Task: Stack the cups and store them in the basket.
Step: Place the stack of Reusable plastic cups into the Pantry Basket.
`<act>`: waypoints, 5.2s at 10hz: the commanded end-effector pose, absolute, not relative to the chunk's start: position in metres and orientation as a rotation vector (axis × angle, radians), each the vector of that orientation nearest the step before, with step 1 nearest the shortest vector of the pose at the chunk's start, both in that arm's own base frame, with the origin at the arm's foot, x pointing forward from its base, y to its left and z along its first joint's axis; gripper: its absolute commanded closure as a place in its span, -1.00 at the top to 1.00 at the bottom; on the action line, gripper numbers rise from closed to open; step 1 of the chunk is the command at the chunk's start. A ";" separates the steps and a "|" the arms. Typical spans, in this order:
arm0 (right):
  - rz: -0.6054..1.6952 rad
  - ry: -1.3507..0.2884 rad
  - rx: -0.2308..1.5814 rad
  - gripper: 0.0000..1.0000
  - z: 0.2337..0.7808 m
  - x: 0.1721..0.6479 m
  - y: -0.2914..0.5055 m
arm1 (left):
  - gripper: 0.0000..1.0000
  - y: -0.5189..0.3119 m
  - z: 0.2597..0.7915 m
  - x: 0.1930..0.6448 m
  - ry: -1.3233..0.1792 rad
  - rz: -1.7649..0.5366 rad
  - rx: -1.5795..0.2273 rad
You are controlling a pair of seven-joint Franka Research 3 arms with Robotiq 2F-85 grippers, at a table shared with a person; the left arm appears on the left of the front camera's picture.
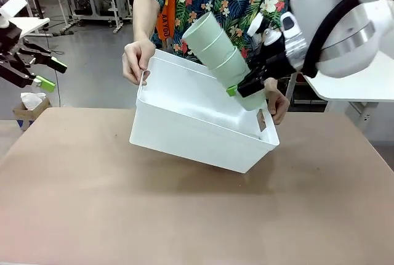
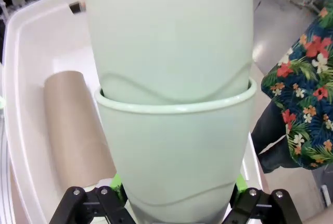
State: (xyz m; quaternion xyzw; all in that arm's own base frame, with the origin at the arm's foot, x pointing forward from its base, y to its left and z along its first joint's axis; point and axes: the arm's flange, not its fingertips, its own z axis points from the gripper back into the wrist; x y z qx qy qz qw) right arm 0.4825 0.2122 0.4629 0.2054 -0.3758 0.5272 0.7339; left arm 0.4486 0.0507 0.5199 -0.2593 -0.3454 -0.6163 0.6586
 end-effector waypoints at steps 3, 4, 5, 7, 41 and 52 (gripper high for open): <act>1.199 -0.759 0.306 0.70 0.443 0.507 0.253 | 1.00 0.051 0.521 0.447 -0.773 -1.398 -0.585; 1.211 -0.741 0.287 0.70 0.435 0.509 0.259 | 1.00 0.051 0.521 0.447 -0.773 -1.398 -0.585; 1.223 -0.721 0.270 0.70 0.428 0.510 0.264 | 1.00 0.051 0.521 0.447 -0.773 -1.398 -0.585; 1.241 -0.686 0.260 0.70 0.412 0.507 0.270 | 1.00 0.051 0.521 0.447 -0.773 -1.398 -0.585; 1.141 -1.008 0.564 1.00 0.549 0.356 -0.057 | 1.00 0.051 0.521 0.447 -0.773 -1.398 -0.585; 1.141 -1.008 0.564 1.00 0.549 0.356 -0.057 | 1.00 0.051 0.521 0.447 -0.773 -1.398 -0.585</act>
